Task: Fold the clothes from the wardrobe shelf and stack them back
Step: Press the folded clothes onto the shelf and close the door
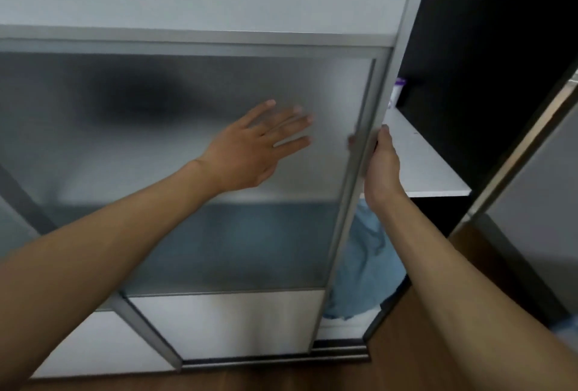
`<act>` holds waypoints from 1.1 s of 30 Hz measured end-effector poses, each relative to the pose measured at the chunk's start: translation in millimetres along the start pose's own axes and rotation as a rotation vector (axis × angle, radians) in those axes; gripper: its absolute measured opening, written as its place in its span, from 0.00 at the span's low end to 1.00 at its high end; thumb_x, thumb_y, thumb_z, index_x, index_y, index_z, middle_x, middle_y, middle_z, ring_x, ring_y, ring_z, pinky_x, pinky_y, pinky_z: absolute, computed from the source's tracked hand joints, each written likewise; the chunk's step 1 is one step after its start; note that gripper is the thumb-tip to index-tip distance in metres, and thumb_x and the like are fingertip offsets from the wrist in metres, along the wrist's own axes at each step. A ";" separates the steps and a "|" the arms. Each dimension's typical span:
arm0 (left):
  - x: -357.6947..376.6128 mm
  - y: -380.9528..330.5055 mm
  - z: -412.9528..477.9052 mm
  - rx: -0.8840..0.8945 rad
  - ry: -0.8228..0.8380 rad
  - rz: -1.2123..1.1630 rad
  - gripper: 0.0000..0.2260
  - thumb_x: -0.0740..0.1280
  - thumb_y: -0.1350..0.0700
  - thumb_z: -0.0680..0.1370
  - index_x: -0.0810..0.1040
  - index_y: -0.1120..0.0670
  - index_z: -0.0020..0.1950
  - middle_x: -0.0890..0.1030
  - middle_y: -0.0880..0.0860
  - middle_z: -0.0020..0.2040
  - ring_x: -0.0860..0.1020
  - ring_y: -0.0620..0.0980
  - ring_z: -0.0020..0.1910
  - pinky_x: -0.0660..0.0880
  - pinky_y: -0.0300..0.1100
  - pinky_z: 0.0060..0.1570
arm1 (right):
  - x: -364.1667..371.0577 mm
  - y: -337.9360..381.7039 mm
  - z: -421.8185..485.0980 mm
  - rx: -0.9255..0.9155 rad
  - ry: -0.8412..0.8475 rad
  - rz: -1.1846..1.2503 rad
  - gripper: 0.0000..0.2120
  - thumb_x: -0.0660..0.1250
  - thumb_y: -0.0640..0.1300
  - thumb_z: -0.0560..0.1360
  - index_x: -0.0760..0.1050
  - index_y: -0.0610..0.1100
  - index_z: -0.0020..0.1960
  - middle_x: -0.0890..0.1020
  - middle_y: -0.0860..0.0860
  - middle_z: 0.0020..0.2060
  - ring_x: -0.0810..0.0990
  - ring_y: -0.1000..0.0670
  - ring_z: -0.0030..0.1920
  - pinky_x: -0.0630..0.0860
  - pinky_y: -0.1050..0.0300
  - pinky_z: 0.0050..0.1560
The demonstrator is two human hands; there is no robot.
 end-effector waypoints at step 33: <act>-8.2 -132.3 194.2 0.048 -0.202 -0.066 0.30 0.62 0.56 0.76 0.63 0.54 0.79 0.60 0.55 0.80 0.57 0.59 0.80 0.51 0.62 0.77 | -245.3 79.8 58.0 -0.123 -0.341 -0.406 0.28 0.55 0.56 0.84 0.57 0.46 0.79 0.67 0.47 0.76 0.65 0.47 0.75 0.61 0.49 0.76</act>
Point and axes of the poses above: each hand's wrist, its own z-axis towards the middle knuckle, its own x-axis out of the palm, y = z × x, the point moved 10 cm from there along z, towards the middle knuckle
